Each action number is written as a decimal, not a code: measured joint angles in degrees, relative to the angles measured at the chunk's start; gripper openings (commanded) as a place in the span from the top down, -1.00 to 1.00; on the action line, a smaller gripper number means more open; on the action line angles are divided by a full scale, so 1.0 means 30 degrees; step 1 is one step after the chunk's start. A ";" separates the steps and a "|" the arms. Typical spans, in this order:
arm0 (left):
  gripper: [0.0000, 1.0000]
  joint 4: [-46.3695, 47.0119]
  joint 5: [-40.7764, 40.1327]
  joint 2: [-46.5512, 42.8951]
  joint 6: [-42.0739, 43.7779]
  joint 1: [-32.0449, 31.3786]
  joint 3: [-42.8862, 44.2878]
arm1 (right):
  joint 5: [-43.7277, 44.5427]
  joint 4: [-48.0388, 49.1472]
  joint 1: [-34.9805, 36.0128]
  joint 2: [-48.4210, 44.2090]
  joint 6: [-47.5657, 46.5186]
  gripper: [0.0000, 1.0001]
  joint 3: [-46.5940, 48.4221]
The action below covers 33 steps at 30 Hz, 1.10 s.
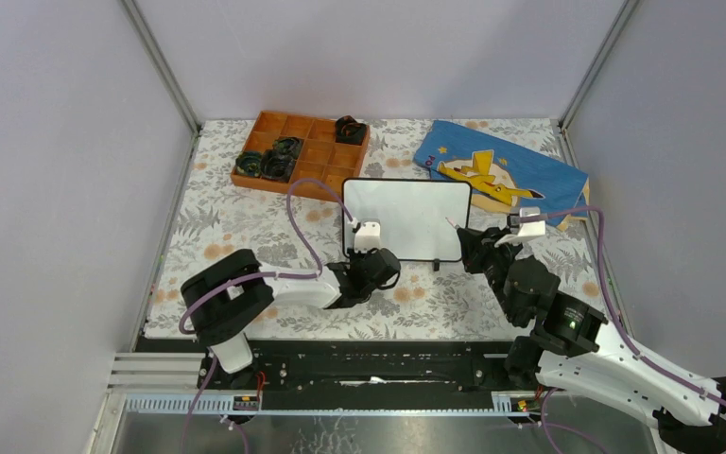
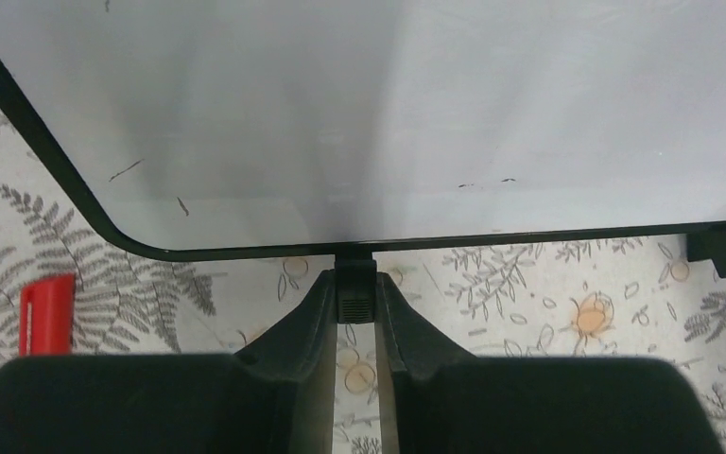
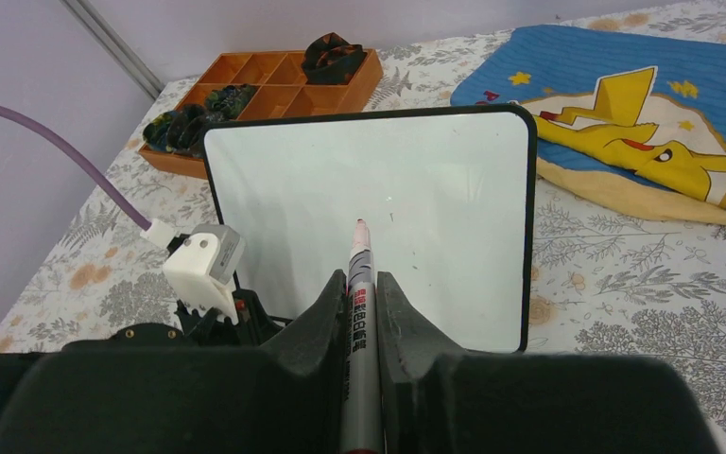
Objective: Write a sentence on the whiteboard
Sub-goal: Move the whiteboard to the center of the board.
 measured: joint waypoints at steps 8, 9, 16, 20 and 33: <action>1.00 -0.1421 -0.0845 -0.0364 -0.2550 -0.1800 -0.0393 | -0.0313 -0.0495 0.0000 -0.0284 0.0816 1.00 0.0000; 1.00 -0.1486 -0.0947 -0.0408 -0.2885 -0.1923 -0.0444 | -0.0372 -0.0532 0.0000 -0.0306 0.0947 1.00 0.0000; 1.00 -0.2484 -0.1566 -0.0678 -0.4787 -0.2572 -0.0561 | -0.0503 -0.0991 0.0000 -0.0634 0.1661 1.00 -0.0022; 0.99 -0.3082 -0.1778 -0.0787 -0.5122 -0.2958 -0.0561 | -0.0525 -0.1035 0.0000 -0.0947 0.1945 1.00 -0.0153; 0.31 -0.4175 -0.1953 -0.1144 -0.5486 -0.3585 -0.0554 | -0.0984 -0.1508 0.0000 -0.1311 0.2259 1.00 -0.0182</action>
